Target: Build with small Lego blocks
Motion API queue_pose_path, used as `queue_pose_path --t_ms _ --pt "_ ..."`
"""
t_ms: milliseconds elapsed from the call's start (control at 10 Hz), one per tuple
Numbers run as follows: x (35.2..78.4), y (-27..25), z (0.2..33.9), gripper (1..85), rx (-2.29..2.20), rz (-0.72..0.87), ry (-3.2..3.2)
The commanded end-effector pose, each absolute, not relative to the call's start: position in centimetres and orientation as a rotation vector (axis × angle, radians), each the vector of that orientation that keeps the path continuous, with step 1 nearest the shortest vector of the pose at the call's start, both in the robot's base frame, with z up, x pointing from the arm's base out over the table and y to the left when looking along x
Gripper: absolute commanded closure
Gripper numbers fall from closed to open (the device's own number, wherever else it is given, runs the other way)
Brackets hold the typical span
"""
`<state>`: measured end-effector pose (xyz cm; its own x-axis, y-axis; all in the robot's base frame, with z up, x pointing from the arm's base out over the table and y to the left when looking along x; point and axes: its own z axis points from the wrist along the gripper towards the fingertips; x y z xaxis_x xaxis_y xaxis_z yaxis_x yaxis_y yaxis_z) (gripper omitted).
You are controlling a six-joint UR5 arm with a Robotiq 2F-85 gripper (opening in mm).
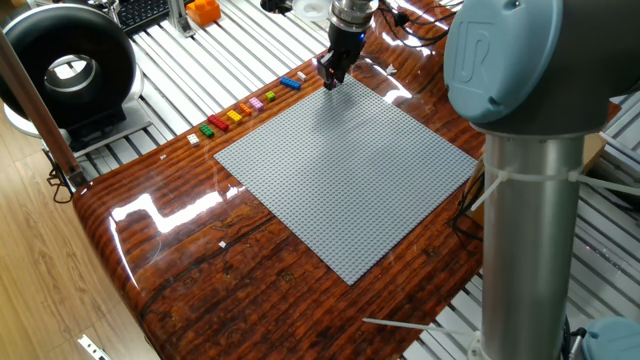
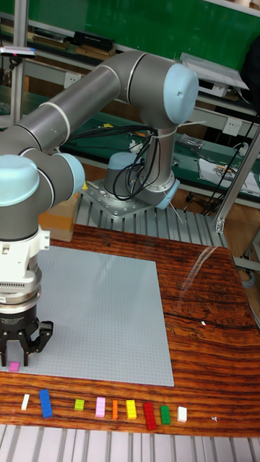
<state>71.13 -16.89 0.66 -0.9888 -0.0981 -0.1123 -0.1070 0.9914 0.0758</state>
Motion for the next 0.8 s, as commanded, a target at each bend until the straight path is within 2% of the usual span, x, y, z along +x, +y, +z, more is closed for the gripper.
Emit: queue_pose_path --t_ms 0,700 --pt "70.8 -17.3 0.9 46.0 -0.125 0.114 3.041" --pt "71.2 -18.3 2.1 46.7 -0.049 0.048 3.054"
